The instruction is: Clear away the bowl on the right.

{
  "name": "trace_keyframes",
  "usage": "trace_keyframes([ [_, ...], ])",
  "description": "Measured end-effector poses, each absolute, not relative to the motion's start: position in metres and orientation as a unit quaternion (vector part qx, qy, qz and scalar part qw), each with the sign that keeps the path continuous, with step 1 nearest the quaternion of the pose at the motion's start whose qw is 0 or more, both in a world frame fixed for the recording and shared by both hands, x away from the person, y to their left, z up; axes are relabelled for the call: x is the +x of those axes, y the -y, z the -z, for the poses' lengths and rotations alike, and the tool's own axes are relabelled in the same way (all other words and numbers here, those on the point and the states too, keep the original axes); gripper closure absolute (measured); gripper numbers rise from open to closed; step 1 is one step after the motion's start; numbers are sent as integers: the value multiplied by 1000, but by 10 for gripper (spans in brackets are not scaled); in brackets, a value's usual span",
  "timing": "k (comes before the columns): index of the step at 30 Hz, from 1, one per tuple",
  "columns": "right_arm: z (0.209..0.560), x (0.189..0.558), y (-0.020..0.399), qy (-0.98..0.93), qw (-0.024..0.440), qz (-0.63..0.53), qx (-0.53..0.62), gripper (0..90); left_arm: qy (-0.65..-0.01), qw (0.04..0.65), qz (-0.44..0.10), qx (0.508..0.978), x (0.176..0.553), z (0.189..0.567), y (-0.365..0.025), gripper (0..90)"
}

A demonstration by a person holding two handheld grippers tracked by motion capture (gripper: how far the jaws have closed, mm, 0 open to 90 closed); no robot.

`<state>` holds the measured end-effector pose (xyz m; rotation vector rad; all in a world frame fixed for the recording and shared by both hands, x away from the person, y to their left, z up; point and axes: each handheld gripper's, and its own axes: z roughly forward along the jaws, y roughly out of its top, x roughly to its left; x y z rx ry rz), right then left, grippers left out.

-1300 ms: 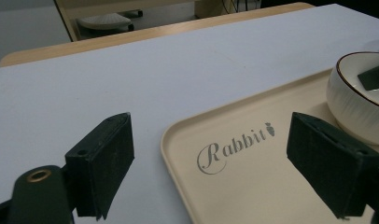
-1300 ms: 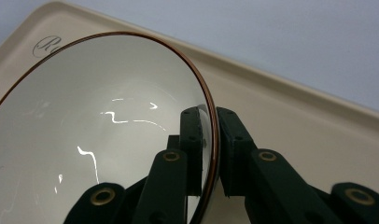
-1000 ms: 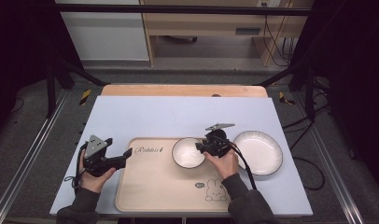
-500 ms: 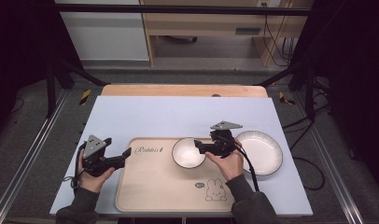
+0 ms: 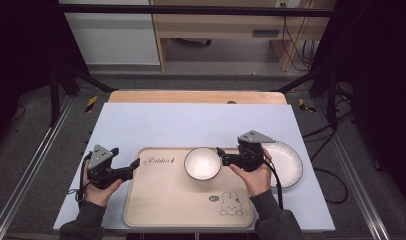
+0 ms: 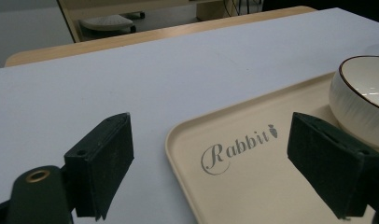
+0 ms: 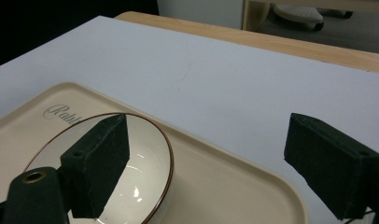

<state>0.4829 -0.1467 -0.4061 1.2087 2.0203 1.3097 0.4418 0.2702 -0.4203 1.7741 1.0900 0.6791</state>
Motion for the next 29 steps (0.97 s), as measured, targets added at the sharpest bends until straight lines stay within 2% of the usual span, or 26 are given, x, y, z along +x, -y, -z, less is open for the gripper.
trace_keyframes([
  [13, 412, 462, 178, -712, 256, -487, 436, 124, -442, 459, -275, 720, 442, 423, -272, 148],
  [29, 426, 446, 199, -701, 270, -495, 437, 108, -450, 454, -272, 719, 444, 429, -276, 147],
])
